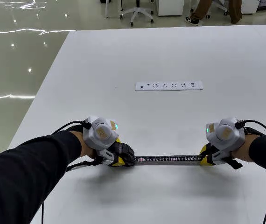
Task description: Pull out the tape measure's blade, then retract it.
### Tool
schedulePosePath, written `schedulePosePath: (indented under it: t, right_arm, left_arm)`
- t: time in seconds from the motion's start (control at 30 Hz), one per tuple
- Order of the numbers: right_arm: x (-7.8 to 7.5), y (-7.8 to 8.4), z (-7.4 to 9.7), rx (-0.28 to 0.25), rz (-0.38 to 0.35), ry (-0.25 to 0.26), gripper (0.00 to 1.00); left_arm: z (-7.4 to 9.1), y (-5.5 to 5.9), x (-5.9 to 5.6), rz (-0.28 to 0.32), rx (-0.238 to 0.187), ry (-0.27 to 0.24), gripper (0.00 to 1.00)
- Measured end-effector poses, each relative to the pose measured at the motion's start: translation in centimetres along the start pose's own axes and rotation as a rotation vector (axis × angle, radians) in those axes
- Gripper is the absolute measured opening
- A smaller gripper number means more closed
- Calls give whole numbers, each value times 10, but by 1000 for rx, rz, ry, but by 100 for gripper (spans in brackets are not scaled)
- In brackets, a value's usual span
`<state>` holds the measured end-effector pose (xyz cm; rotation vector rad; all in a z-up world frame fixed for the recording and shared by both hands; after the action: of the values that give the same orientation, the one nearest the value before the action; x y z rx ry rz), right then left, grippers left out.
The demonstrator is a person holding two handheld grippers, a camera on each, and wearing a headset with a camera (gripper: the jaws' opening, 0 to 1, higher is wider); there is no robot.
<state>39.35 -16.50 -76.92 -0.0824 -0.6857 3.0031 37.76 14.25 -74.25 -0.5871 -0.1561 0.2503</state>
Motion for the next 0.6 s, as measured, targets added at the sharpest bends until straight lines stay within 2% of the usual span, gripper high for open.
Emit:
schedulePosePath:
  t: [0.6]
  right_arm:
    - [0, 15, 9, 28, -7, 6, 8]
  left_arm:
    - [0, -1, -1, -1, 1, -3, 33]
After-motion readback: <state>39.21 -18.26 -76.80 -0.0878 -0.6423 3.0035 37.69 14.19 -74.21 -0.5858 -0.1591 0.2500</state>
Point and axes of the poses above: the centre of the closed fingertips' face, and the gripper's own axes: z roughly backward along the fingers, x roughly to its left, y roughly out of its underside, the point moved 8 cm from there along z, roughly backward along the fingers, and after that the axes turned 2 degrees about z, right-handed, at the moved point
